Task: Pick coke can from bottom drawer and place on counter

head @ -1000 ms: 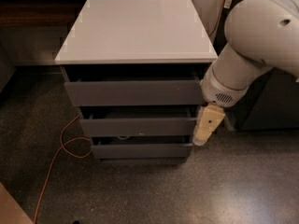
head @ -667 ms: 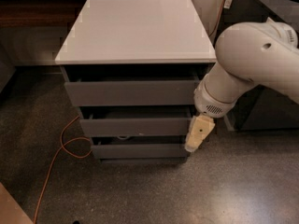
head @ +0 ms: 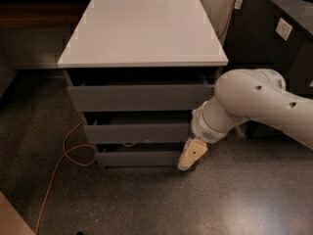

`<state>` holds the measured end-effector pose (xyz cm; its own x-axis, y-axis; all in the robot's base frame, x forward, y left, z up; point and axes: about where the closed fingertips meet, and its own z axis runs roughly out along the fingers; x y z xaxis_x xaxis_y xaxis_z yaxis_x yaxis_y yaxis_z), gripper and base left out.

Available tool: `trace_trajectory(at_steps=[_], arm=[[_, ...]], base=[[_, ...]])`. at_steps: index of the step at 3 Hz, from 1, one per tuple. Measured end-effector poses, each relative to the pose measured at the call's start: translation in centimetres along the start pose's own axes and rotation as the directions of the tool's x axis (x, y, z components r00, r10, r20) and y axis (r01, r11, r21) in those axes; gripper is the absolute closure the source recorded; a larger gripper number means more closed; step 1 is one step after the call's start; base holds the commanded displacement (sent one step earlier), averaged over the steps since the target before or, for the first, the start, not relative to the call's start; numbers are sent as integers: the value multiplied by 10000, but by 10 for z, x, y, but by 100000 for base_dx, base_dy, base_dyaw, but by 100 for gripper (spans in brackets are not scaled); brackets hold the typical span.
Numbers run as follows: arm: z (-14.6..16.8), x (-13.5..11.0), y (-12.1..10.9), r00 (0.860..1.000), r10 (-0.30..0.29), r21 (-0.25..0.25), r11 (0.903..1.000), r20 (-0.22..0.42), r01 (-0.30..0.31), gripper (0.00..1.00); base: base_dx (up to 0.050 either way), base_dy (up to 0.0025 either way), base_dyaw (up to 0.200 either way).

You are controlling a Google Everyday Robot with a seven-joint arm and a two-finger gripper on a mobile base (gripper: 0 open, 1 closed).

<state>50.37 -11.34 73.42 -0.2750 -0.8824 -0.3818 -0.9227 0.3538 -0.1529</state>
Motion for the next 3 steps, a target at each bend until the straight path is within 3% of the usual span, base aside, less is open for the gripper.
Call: trace_trajectory(at_steps=[1,2,3], arm=[[39,-1,-4,9984,334,303,9989,454,-348,0],[94,6,-16,9981,-18,632,9980,617,-21,0],[94,6,-16,9981,-18,634,9980,616,-22,0]], base=[[0,0,0],[0,0,0],[0,0,0]])
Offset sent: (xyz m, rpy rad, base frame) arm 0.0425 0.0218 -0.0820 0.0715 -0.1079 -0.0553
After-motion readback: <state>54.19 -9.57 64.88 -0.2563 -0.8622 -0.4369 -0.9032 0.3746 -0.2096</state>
